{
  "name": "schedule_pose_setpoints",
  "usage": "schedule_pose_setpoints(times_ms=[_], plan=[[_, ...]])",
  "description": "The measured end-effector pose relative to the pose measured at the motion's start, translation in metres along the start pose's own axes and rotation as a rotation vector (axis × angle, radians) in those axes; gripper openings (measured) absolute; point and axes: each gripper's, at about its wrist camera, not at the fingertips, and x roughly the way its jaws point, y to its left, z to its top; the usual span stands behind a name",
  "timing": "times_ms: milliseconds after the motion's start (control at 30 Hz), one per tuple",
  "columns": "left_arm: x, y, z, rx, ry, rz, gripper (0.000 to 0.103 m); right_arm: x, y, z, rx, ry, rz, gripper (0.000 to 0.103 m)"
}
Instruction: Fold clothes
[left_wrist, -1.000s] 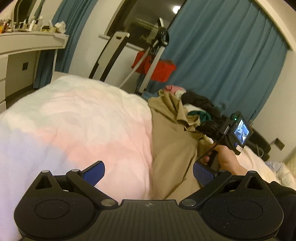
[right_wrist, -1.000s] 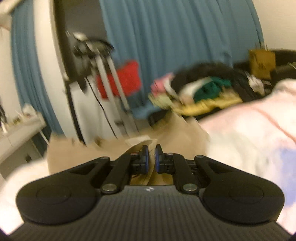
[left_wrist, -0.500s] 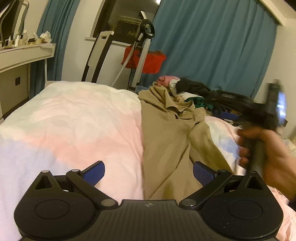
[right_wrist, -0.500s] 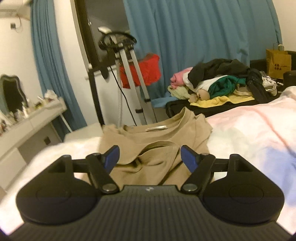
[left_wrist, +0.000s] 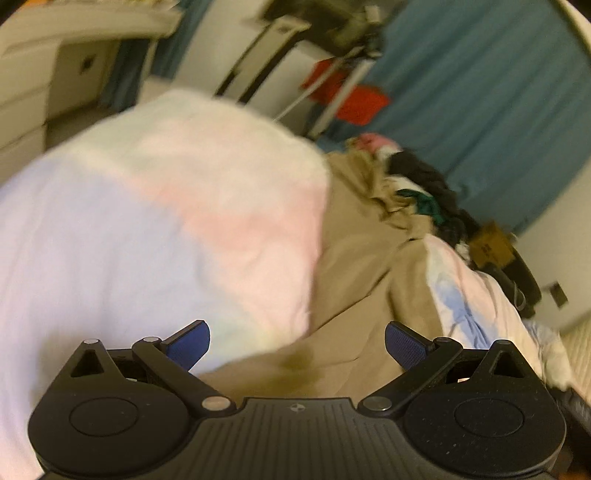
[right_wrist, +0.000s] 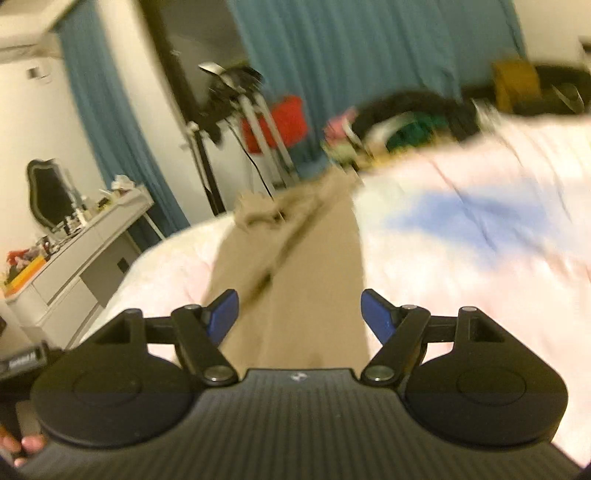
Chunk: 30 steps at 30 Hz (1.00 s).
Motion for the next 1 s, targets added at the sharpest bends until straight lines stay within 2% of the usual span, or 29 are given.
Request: schedule_pose_setpoints(times_ms=[133, 233, 333, 367, 433, 500, 567, 700, 867, 1000], plan=[[0.009, 0.015, -0.001, -0.080, 0.063, 0.126, 0.096, -0.011, -0.016, -0.007, 0.104, -0.008, 0.007, 0.075], [0.016, 0.025, 0.001, -0.150, 0.106, 0.141, 0.089, -0.015, -0.019, -0.008, 0.118, -0.026, -0.002, 0.075], [0.026, 0.034, -0.003, -0.206, 0.168, 0.129, 0.075, -0.010, -0.026, -0.012, 0.138, -0.008, -0.005, 0.075], [0.029, 0.035, -0.005, -0.210, 0.183, 0.127, 0.067, -0.008, -0.028, -0.013, 0.145, 0.000, -0.007, 0.075], [0.027, 0.030, -0.006, -0.169, 0.182, 0.140, 0.055, -0.007, -0.030, -0.014, 0.160, 0.011, -0.001, 0.075], [0.024, 0.019, -0.009, -0.104, 0.178, 0.106, 0.022, -0.006, -0.033, -0.015, 0.174, 0.022, 0.007, 0.075], [0.017, 0.007, -0.015, -0.043, 0.155, 0.079, 0.016, -0.006, -0.035, -0.016, 0.189, 0.033, 0.016, 0.075], [-0.009, -0.034, -0.033, 0.175, 0.051, 0.073, 0.013, -0.007, -0.031, -0.016, 0.182, 0.042, 0.028, 0.075], [-0.059, -0.092, -0.075, 0.536, -0.150, 0.023, 0.012, -0.005, -0.031, -0.017, 0.207, 0.058, 0.046, 0.075], [-0.061, -0.136, -0.121, 0.796, -0.130, -0.039, 0.010, -0.005, -0.032, -0.015, 0.218, 0.053, 0.049, 0.075]])
